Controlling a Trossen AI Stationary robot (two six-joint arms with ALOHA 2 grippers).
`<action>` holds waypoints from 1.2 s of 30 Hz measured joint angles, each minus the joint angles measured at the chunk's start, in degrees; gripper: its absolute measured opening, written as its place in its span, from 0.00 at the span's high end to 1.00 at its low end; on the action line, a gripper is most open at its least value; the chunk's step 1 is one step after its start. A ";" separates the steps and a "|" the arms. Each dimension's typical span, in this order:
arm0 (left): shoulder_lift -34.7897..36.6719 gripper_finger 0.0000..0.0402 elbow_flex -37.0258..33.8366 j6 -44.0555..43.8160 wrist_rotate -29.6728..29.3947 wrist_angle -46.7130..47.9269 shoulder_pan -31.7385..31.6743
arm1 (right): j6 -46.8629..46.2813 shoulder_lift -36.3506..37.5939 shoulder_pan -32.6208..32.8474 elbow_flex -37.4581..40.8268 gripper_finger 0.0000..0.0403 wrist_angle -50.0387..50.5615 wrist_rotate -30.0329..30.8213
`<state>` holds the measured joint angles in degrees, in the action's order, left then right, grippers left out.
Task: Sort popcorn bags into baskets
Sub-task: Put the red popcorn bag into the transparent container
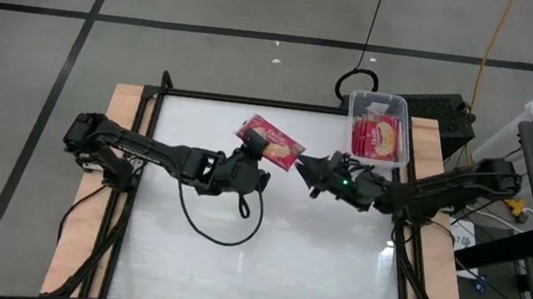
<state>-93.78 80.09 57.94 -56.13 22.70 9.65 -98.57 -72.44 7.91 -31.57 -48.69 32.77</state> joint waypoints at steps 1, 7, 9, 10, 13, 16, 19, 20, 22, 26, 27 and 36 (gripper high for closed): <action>0.00 0.92 0.00 -0.08 0.12 0.00 -0.03 | -0.73 -0.53 -0.09 0.00 0.55 0.05 0.00; 0.00 0.92 0.00 -0.08 2.09 -0.08 -0.04 | -2.12 -2.73 -1.20 0.00 0.55 -3.11 -0.04; 0.00 0.92 0.00 -0.09 2.67 -0.16 -0.04 | -2.50 -2.98 -2.06 0.00 0.55 -3.54 -0.07; 0.00 0.92 0.00 -0.09 2.94 -0.22 -0.04 | -2.59 -3.07 -2.50 0.00 0.55 -3.71 -0.06; 0.00 0.92 0.00 -0.16 3.16 -0.31 -0.09 | -2.53 -3.09 -3.85 0.00 0.55 -3.82 -1.11; 0.00 0.92 0.00 -0.01 3.77 -0.33 -0.63 | -1.30 -3.09 -5.05 0.00 0.56 -4.81 -3.84; 0.00 0.92 0.00 0.22 4.71 -0.33 -1.20 | 0.31 -3.07 -6.05 0.00 0.62 -6.26 -4.56; 0.00 0.92 0.00 0.26 5.10 -0.33 -1.37 | 0.68 -3.07 -6.33 0.00 0.64 -6.35 -4.57; 0.00 0.92 0.00 0.60 5.62 -0.35 -1.59 | 1.42 -3.09 -6.83 0.02 0.71 -6.20 -4.57; 0.02 0.92 0.00 1.73 7.70 -0.55 -2.26 | 2.72 -3.11 -7.13 0.02 0.85 -5.94 -4.57; 0.02 0.92 0.00 1.74 7.86 -0.55 -2.36 | 3.32 -3.11 -7.13 0.02 0.88 -6.01 -4.55; 0.09 0.82 0.00 -12.27 12.49 -0.51 -3.29 | 9.50 -2.78 -8.16 0.13 0.98 -10.79 -4.76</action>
<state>-93.69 80.09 45.67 -43.64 22.19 6.36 -89.08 -75.22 -0.25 -31.44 -59.47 28.02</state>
